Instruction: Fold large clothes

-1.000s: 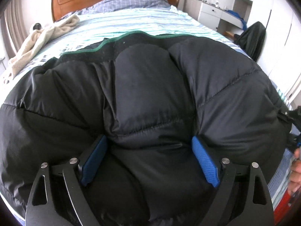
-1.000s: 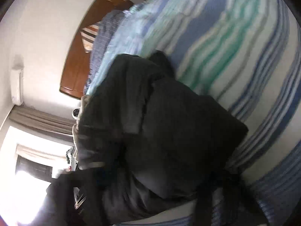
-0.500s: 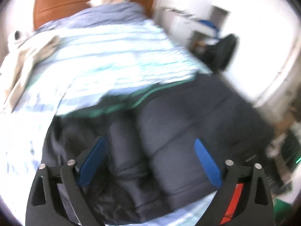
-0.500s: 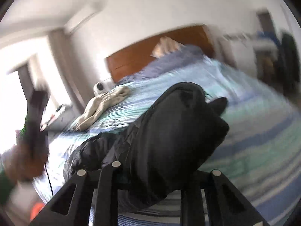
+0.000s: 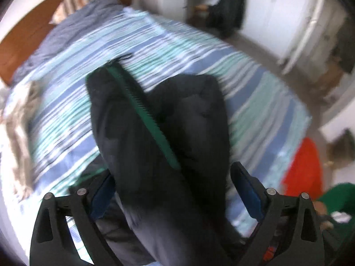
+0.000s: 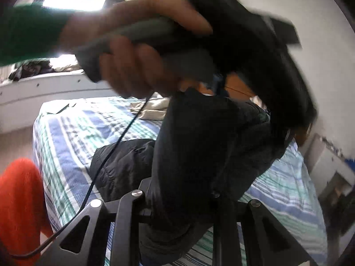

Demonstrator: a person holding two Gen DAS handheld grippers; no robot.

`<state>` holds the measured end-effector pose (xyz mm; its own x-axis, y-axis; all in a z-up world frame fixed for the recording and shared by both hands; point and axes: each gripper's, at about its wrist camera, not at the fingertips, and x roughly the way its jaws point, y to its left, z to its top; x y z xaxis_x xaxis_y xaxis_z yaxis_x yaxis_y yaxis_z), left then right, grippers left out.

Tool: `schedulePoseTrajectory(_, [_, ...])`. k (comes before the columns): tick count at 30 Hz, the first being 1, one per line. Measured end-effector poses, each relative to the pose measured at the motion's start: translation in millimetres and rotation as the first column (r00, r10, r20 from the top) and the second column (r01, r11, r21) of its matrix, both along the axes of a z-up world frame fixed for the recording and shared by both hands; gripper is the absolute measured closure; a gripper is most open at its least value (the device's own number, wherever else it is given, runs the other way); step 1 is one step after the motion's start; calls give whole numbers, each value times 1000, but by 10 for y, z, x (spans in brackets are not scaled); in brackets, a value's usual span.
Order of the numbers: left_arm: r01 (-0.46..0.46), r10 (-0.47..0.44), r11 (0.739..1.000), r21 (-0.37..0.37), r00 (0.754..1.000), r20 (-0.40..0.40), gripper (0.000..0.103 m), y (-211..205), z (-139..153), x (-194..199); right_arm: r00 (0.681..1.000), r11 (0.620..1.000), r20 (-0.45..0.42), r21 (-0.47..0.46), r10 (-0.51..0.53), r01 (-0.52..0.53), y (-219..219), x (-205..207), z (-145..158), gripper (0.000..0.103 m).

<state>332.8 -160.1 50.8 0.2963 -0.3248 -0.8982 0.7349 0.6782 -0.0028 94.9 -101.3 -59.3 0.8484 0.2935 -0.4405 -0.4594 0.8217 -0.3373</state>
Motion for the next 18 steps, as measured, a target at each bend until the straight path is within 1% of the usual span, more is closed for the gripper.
schedulePoseTrajectory(1, [-33, 33, 999, 12, 999, -15, 38, 24, -47, 48, 1000, 1000, 3, -2, 0, 0, 18, -49, -8, 79])
schedulePoseTrajectory(2, [-71, 71, 997, 5, 997, -43, 49, 98, -100, 136, 1000, 1000, -5, 0, -13, 13, 12, -77, -17, 76])
schedulePoseTrajectory(3, [-107, 106, 994, -6, 992, -66, 62, 165, -122, 185, 1000, 1000, -26, 24, -15, 15, -31, -68, -11, 74])
schedulePoseTrajectory(4, [-136, 135, 991, -12, 988, -78, 64, 259, -139, 232, 999, 998, -52, 69, 1, 3, -98, -63, 13, 69])
schedulePoseTrajectory(5, [-159, 157, 987, -19, 984, -81, 64, 357, -151, 268, 996, 992, -79, 128, 28, -18, -203, -87, 50, 63])
schedulePoseTrajectory(6, [-183, 180, 983, -27, 980, -88, 64, 512, -171, 322, 995, 985, -95, 173, 42, -25, -272, -68, 75, 61])
schedulePoseTrajectory(7, [-195, 191, 980, -31, 977, -96, 64, 605, -191, 374, 992, 971, -115, 240, 51, -22, -378, -70, 118, 57])
schedulePoseTrajectory(8, [-214, 208, 976, -44, 972, -112, 64, 779, -237, 427, 989, 955, -140, 298, 56, -12, -472, -35, 144, 57])
schedulePoseTrajectory(9, [-230, 222, 972, -55, 967, -125, 62, 917, -290, 467, 985, 945, -161, 327, 60, -4, -515, 10, 145, 57])
schedulePoseTrajectory(10, [-245, 237, 968, -54, 962, -134, 61, 1009, -364, 507, 978, 932, -201, 361, 59, 18, -557, 112, 136, 57])
schedulePoseTrajectory(11, [-262, 254, 964, -48, 957, -139, 60, 1082, -428, 547, 973, 927, -226, 374, 51, 38, -568, 203, 131, 59])
schedulePoseTrajectory(13, [-303, 293, 952, -48, 944, -151, 57, 1293, -590, 580, 964, 910, -256, 413, 73, 41, -506, 435, 95, 68])
schedulePoseTrajectory(14, [-317, 306, 947, -53, 939, -158, 56, 1377, -648, 583, 960, 902, -267, 430, 87, 38, -469, 506, 74, 69])
schedulePoseTrajectory(15, [-333, 319, 941, -63, 933, -167, 55, 1467, -702, 592, 949, 884, -292, 466, 121, 30, -403, 615, 31, 69])
schedulePoseTrajectory(16, [-348, 330, 935, -76, 927, -178, 54, 1561, -749, 598, 921, 854, -342, 521, 188, 19, -278, 776, -72, 69])
schedulePoseTrajectory(17, [-357, 337, 930, -85, 923, -187, 53, 1613, -787, 600, 904, 842, -368, 539, 217, 18, -209, 850, -145, 69])
schedulePoseTrajectory(18, [-370, 347, 924, -95, 917, -199, 52, 1687, -833, 613, 879, 835, -408, 550, 248, 20, -79, 960, -272, 69])
